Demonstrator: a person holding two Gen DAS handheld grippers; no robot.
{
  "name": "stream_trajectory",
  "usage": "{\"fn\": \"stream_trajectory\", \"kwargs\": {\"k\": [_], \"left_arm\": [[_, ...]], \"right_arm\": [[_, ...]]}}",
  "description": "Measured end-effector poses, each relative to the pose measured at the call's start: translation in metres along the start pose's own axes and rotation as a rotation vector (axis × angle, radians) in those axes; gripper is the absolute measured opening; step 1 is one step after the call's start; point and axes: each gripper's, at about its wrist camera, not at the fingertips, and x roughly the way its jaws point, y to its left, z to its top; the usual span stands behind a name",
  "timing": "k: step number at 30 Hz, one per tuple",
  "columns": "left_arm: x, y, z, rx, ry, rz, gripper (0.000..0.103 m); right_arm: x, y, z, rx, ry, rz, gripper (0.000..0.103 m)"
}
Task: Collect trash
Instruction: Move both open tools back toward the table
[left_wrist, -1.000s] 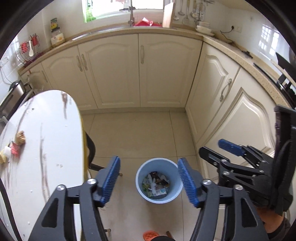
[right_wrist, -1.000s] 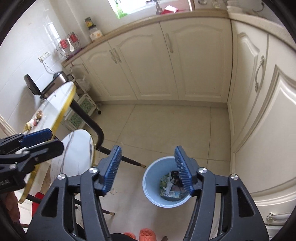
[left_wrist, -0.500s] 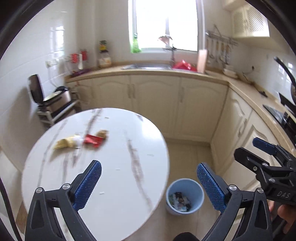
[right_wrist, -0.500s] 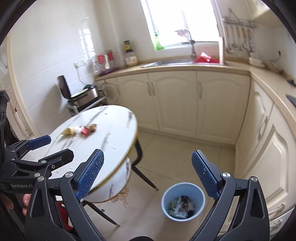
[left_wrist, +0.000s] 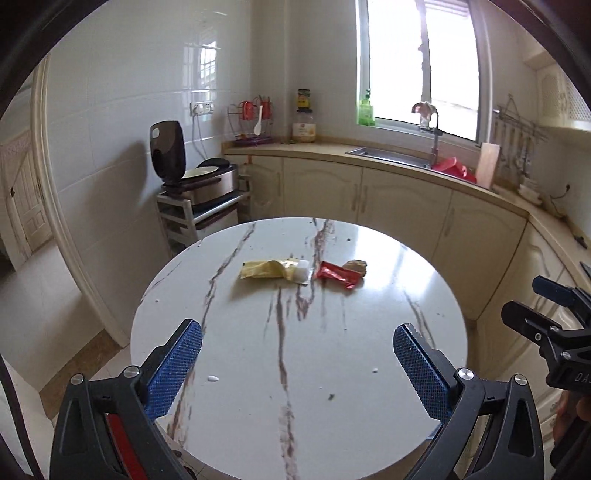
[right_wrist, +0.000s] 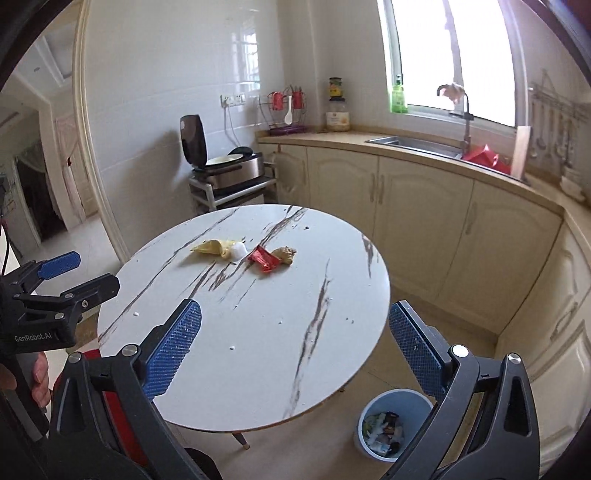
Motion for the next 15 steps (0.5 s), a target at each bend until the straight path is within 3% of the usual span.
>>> {"fn": "stream_trajectory", "kwargs": {"k": [6,15], "left_arm": [[0.048,0.022,0.021,-0.02,0.07,0.015,0.102],[0.164,0.055,0.08,-0.039,0.209,-0.001,0.102]], "right_arm": [[0.078,0.017,0.011,-0.06,0.107,0.015,0.102],[0.197,0.003,0.028,-0.054,0.225,0.05,0.096]]}}
